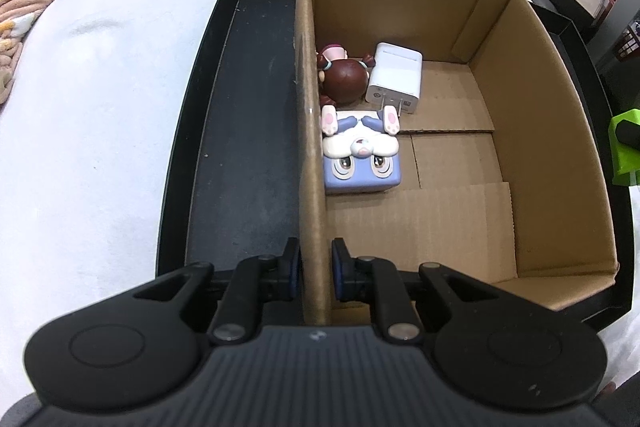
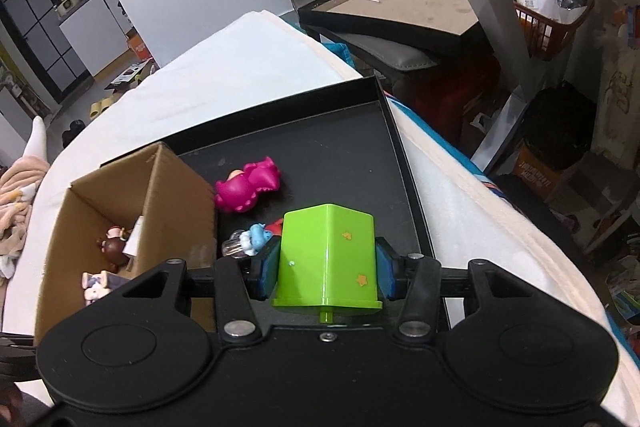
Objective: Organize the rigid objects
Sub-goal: 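Lift the green toy with the right tool and carry it over the box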
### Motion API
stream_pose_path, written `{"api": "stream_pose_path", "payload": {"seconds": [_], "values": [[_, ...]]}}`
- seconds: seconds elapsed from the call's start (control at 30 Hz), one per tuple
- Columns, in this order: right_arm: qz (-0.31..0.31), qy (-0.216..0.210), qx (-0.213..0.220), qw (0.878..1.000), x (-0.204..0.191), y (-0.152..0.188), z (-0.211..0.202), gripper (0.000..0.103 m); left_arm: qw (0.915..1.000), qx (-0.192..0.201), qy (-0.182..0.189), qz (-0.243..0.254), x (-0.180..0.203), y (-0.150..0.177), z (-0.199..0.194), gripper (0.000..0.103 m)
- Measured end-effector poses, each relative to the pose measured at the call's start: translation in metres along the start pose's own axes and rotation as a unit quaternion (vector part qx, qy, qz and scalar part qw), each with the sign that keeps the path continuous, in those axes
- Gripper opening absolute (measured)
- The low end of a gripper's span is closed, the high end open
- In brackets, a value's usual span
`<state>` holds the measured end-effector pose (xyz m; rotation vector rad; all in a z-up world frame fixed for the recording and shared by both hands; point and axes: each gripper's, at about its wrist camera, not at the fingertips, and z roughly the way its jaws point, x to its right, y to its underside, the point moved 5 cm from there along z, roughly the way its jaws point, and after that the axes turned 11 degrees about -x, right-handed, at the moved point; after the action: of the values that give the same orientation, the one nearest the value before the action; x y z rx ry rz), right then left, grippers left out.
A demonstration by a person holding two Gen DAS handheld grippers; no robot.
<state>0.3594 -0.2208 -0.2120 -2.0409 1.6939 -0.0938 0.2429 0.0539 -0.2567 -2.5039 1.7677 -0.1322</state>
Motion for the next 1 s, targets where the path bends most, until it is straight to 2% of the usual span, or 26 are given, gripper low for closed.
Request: {"api": "stream_pose_path", "payload": {"seconds": [0.53, 1.0], "values": [[-0.041, 0.006, 0.032, 0.999, -0.049, -0.019, -0.040, 0.047, 0.9992, 0.002, 0.038, -0.010, -0.006, 0.006, 0.000, 0.016], [-0.088, 0.003, 0.035, 0.996, -0.110, -0.031, -0.038, 0.047, 0.9977, 0.003, 0.066, -0.018, -0.016, 0.003, 0.000, 0.016]]}}
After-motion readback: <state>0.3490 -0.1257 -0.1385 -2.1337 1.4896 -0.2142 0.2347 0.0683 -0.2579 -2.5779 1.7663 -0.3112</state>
